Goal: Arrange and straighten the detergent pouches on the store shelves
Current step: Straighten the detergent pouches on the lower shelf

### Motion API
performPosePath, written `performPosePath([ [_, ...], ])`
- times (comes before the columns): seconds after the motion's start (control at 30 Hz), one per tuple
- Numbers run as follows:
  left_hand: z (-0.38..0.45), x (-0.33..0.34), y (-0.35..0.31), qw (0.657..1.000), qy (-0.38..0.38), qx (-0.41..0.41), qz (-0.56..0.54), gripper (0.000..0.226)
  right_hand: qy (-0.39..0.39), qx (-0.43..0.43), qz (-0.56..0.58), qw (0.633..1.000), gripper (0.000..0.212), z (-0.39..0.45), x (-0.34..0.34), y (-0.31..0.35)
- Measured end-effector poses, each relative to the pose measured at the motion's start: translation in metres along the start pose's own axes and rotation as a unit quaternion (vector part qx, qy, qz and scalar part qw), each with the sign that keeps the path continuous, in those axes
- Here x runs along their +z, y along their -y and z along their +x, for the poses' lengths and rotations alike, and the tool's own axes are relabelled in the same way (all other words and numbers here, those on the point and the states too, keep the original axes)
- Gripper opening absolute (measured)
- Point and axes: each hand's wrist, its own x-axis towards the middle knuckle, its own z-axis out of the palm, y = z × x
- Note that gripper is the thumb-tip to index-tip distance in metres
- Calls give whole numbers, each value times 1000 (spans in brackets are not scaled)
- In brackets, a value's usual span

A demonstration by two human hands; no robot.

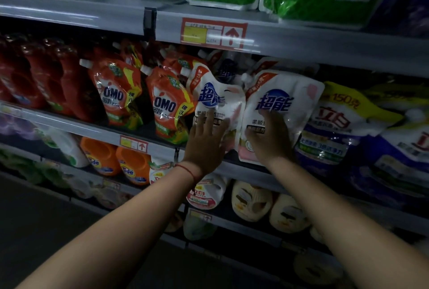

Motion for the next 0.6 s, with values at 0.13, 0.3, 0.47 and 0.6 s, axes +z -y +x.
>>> performPosePath([
  [0.13,3,8,-2,997,47,-24,60,76,104,-11,-192,976,83,-22,15,-43],
  [0.3,5,17,-8,994,47,-52,83,79,118,-77,-247,959,89,-21,11,-81],
  [0.47,1,24,-14,994,37,-86,49,87,108,-106,-243,958,88,-16,13,-79],
  [0.6,-9,19,-23,993,56,-90,60,86,126,-123,-220,959,89,-15,7,-80],
])
